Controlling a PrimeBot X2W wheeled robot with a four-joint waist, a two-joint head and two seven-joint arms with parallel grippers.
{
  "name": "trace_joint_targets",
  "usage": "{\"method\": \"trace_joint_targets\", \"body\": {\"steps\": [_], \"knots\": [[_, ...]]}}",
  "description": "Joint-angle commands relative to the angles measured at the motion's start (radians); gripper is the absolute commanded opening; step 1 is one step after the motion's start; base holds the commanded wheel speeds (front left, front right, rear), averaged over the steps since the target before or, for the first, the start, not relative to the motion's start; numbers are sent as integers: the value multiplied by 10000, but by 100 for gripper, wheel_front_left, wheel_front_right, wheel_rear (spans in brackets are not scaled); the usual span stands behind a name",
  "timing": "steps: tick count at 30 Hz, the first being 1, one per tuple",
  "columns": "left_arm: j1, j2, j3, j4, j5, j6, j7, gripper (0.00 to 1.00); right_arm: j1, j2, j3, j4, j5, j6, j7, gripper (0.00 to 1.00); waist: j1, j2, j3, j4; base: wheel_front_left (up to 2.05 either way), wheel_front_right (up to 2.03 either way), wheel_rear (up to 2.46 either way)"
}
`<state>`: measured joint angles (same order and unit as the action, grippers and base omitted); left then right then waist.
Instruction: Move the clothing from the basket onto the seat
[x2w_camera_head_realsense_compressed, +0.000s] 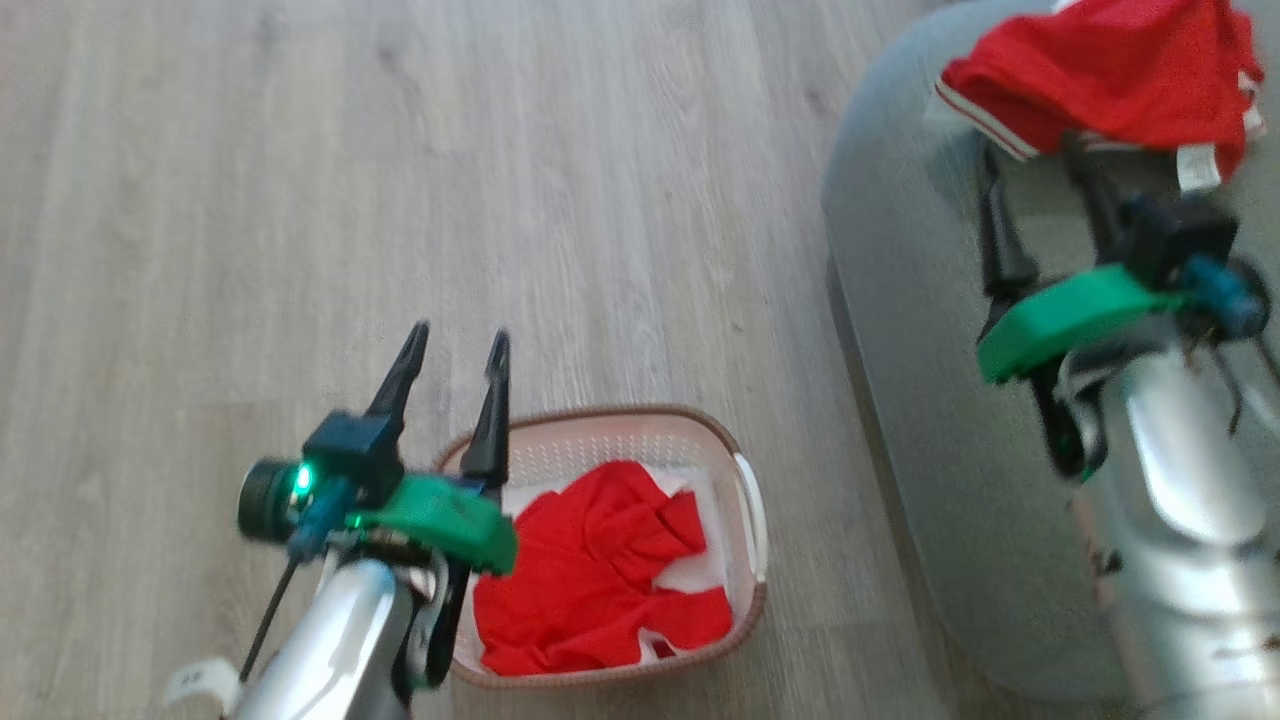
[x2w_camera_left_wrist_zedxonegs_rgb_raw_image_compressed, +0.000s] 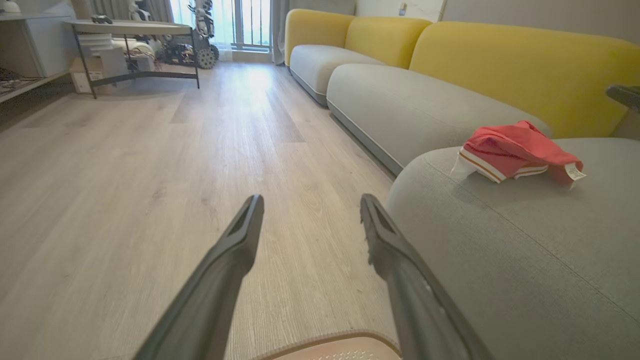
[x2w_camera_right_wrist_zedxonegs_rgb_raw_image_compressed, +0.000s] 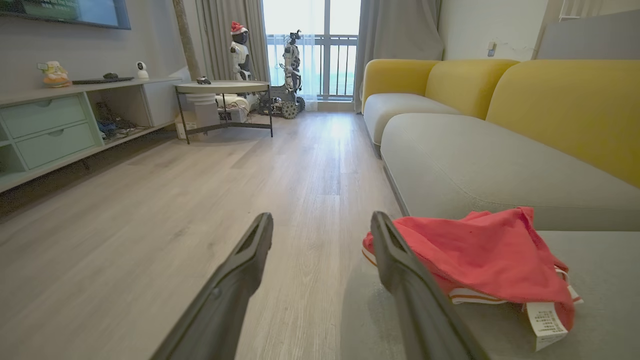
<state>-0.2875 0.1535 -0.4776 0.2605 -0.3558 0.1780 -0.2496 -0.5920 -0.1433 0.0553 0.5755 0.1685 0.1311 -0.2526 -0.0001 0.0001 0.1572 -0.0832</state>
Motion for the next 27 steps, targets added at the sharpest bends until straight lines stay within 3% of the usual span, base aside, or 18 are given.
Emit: {"method": "trace_joint_targets", "body": {"steps": [1, 11, 17, 27], "knots": [[-56, 122, 477, -401, 91, 81, -121, 100, 57, 168, 100, -426, -2, -4, -91, 100, 1, -1, -499, 393, 0, 0, 0], [1892, -2, 2036, -1127, 450, 222, -121, 100, 2638, 887, -80, -1956, -130, -4, -91, 100, 1, -1, -1304, 833, 0, 0, 0], [3115, -86, 2819, -1496, 623, 155, -121, 100, 3849, 926, 381, -2864, 354, -4, -91, 100, 1, -1, -1602, 800, 0, 0, 0], [4019, -430, 3487, -1696, 950, -204, -122, 100, 5014, 929, 190, -3787, 559, -4, -91, 100, 1, -1, -1885, 806, 0, 0, 0]]}}
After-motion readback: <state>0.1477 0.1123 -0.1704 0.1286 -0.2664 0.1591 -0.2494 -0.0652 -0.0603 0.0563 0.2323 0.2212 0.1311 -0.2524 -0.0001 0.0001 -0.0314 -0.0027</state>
